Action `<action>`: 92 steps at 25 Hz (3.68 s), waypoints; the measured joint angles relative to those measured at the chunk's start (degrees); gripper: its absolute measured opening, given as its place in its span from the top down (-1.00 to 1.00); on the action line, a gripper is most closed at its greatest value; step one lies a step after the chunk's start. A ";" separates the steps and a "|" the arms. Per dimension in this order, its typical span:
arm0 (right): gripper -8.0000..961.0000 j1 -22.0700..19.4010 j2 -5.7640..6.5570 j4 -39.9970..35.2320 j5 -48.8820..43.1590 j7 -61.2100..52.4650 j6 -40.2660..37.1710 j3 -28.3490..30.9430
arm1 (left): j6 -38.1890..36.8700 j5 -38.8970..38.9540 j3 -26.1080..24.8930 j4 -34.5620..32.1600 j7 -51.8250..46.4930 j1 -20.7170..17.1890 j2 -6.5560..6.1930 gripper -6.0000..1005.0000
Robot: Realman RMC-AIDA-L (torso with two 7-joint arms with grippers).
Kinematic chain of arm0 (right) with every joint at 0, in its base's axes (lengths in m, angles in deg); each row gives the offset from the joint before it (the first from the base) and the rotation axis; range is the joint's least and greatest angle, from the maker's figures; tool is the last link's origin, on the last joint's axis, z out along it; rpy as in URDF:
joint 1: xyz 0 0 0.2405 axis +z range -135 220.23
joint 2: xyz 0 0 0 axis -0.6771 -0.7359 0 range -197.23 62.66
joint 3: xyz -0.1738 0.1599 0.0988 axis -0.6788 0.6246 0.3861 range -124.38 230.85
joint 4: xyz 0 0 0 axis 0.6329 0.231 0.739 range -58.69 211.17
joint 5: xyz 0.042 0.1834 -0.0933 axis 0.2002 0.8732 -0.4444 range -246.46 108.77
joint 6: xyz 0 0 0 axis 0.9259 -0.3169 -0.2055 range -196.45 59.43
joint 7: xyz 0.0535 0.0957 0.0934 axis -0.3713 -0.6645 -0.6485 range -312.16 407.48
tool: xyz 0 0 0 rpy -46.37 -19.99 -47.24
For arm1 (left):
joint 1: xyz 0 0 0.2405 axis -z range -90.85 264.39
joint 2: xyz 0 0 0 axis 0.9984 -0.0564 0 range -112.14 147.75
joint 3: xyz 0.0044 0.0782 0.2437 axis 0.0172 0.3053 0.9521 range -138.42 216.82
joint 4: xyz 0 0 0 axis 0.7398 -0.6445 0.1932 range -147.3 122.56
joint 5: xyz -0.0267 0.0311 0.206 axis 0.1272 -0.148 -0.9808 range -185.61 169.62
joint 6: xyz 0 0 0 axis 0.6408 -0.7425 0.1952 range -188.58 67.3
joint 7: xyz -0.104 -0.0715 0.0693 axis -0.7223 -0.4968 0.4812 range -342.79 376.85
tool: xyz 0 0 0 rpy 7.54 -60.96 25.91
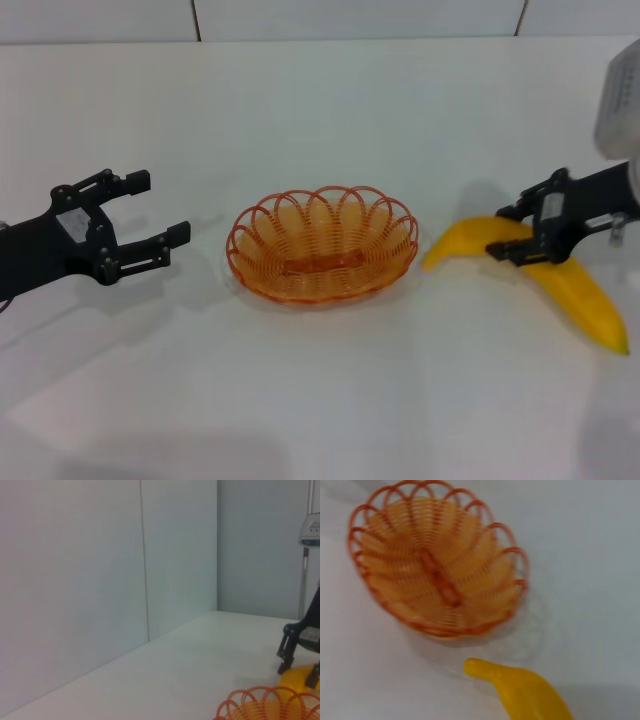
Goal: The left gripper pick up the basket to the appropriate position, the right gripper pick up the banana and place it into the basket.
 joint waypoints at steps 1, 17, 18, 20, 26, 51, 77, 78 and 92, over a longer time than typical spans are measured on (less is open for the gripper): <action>-0.06 0.00 0.01 -0.69 -0.62 -0.19 -0.36 1.25 | -0.03 0.00 0.00 0.00 0.00 0.00 0.00 -0.71; -0.06 1.11 -0.18 -18.31 10.53 -1.62 -21.72 4.56 | 0.02 0.79 -0.01 0.00 -0.09 -0.97 -0.26 -0.71; -0.06 1.42 -0.21 -18.37 12.53 -1.74 -22.02 2.66 | 0.02 0.79 -0.01 0.00 -0.09 -0.97 -0.26 -0.71; -0.06 2.25 -0.26 -18.15 15.40 -1.98 -21.64 -1.88 | 0.04 0.80 0.00 0.00 -0.44 -1.16 -0.27 -0.71; -0.06 6.98 -0.49 -13.67 17.07 -3.68 -14.39 -15.33 | 0.05 0.54 0.00 0.00 -0.46 -0.40 -0.21 -0.71; -0.06 16.00 -0.69 1.24 16.12 -13.65 6.87 -29.39 | 0.05 0.64 0.33 0.00 -0.47 0.18 -0.17 -0.71; -0.06 17.12 -0.98 0.65 18.15 -14.99 7.48 -32.26 | 0.05 0.38 0.08 0.00 -0.47 0.53 -0.08 -0.71; -0.06 17.12 -0.99 0.71 18.15 -14.99 7.55 -32.26 | 0.05 0.41 0.08 0.00 -0.47 0.53 -0.08 -0.71; -0.31 17.00 -0.89 1.20 18.08 -14.43 9.27 -32.27 | 0.05 0.49 0.08 0.00 -0.47 0.61 -0.08 -0.71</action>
